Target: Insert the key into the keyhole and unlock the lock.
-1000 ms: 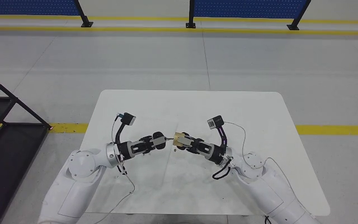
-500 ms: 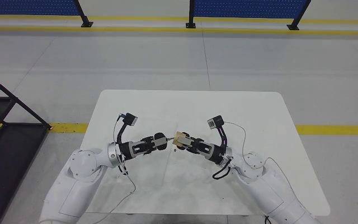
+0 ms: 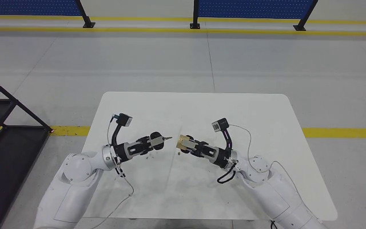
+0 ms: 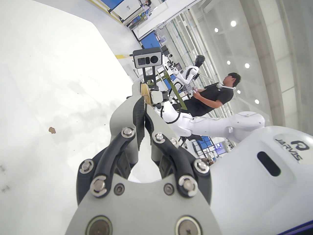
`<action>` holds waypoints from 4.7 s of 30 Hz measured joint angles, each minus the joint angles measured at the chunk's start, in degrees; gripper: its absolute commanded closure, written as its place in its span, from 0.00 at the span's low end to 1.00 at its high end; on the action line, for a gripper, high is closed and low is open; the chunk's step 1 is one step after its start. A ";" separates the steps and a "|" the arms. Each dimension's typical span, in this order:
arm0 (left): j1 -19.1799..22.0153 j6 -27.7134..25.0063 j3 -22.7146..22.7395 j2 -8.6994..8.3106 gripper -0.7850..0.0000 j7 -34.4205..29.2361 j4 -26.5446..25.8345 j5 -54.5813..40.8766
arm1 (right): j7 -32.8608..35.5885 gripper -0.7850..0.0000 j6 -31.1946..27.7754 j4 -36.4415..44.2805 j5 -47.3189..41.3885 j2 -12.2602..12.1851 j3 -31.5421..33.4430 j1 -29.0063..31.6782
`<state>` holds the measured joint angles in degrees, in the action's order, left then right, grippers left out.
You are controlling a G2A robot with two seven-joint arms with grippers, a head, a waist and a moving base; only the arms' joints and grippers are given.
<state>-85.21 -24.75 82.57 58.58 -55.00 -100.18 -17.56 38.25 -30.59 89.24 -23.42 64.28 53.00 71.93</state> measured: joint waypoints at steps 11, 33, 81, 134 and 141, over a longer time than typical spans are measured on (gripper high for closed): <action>0.13 1.81 0.81 -0.35 1.00 -4.12 0.07 -4.19 | 0.00 1.00 0.00 0.00 0.00 0.00 0.00 0.00; 3.32 -33.45 5.65 -0.39 1.00 15.55 1.51 39.97 | 0.00 1.00 0.00 0.00 0.00 0.00 0.00 0.00; 6.48 21.52 -7.38 -7.34 1.00 104.13 5.47 170.33 | 0.00 1.00 0.00 0.00 0.00 0.00 0.00 0.00; 19.50 46.03 -9.02 -8.62 1.00 135.40 16.64 170.68 | -0.11 1.00 1.54 -0.06 1.59 -0.06 0.21 0.00; 19.15 44.41 -9.51 -9.33 1.00 139.61 13.81 167.30 | 9.52 1.00 6.36 0.70 3.83 -0.81 1.80 -2.16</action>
<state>-66.06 19.66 73.05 49.25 84.61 -86.37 149.74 47.77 -24.23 89.94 -19.59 63.46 54.80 69.78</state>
